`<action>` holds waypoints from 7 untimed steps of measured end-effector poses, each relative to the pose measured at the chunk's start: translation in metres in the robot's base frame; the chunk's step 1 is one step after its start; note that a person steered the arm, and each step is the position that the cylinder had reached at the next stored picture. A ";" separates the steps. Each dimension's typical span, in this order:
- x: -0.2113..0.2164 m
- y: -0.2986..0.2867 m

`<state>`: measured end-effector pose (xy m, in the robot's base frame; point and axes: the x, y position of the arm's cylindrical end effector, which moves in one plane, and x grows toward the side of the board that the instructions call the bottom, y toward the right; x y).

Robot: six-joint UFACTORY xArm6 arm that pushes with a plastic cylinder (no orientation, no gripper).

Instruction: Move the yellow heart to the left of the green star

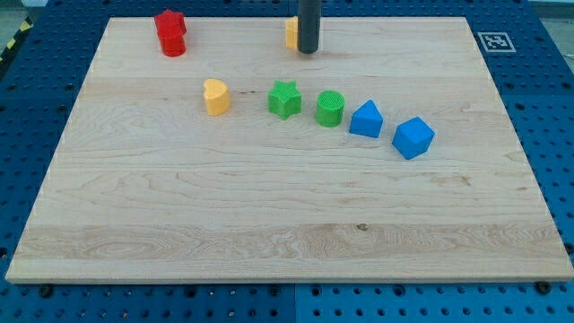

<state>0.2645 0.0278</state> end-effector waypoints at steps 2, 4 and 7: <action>0.007 0.000; 0.056 -0.030; 0.062 -0.213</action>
<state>0.3262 -0.1856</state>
